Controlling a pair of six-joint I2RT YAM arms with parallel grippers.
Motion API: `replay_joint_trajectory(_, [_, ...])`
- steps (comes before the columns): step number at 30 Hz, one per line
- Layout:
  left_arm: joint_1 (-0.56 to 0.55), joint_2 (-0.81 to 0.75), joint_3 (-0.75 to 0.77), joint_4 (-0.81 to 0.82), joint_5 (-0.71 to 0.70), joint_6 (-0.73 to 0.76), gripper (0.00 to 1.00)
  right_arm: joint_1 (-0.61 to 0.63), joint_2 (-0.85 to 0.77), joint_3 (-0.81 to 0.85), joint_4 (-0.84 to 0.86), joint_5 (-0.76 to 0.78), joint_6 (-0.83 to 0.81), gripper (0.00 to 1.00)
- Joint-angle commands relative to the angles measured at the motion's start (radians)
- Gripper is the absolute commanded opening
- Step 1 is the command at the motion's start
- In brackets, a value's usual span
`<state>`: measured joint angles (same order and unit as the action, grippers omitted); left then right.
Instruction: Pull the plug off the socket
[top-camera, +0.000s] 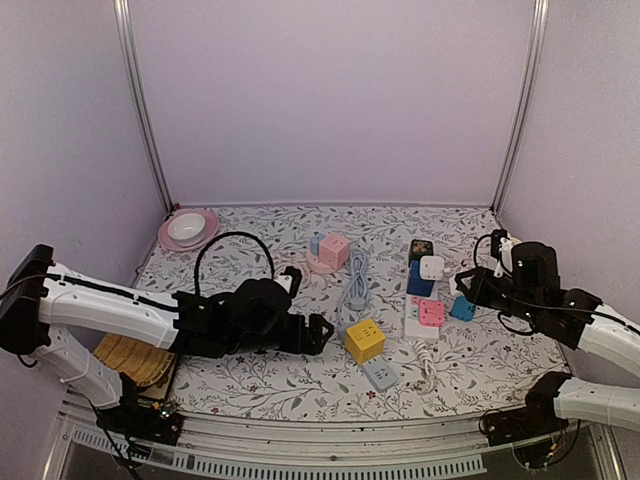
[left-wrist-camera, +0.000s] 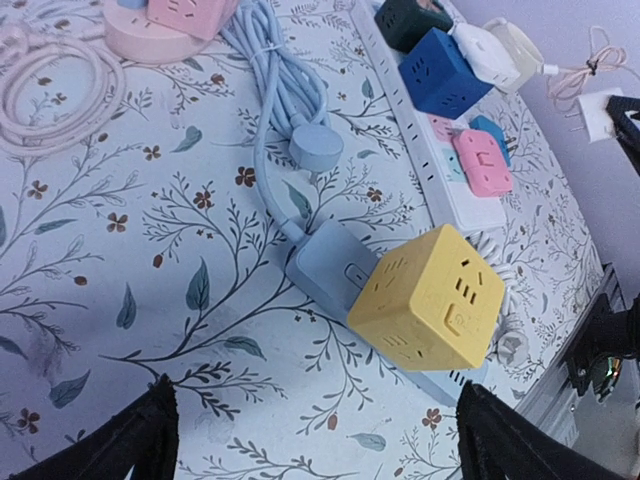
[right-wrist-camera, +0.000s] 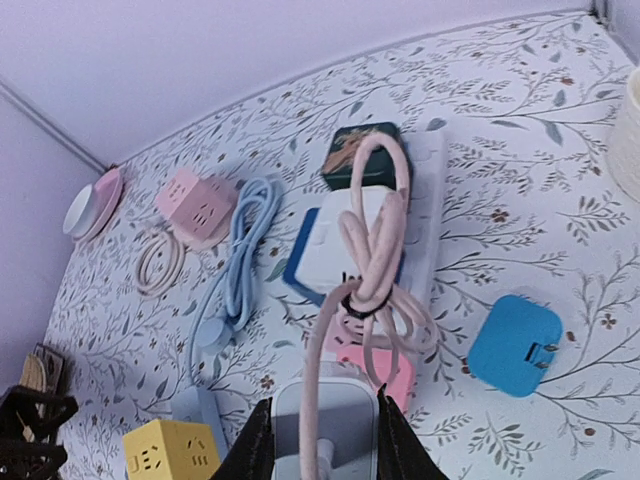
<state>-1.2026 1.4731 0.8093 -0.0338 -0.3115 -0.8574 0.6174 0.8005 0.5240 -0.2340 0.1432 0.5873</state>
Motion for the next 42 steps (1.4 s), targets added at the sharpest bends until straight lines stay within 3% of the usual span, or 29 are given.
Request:
replay_joint_trajectory(1, [-0.009,-0.024,-0.013,-0.003,-0.024,-0.011,0.97,-0.166,-0.058,-0.04,-0.019,-0.082,0.017,0.09])
replay_joint_trajectory(17, [-0.011,-0.022,-0.033,0.007,-0.023,-0.014,0.97,-0.608,0.023,-0.138,0.02,-0.207,-0.013,0.11])
replay_joint_trajectory(22, [-0.011,-0.018,-0.033,0.014,-0.021,-0.012,0.97,-0.635,0.066,-0.165,0.047,-0.227,0.003,0.24])
replay_joint_trajectory(35, [-0.012,-0.024,-0.048,0.022,-0.023,-0.014,0.97,-0.635,0.037,-0.148,0.014,-0.19,0.009,0.78])
replay_joint_trajectory(42, [-0.014,-0.013,-0.051,0.039,-0.019,-0.017,0.97,-0.635,-0.02,-0.11,-0.039,-0.217,-0.025,0.9])
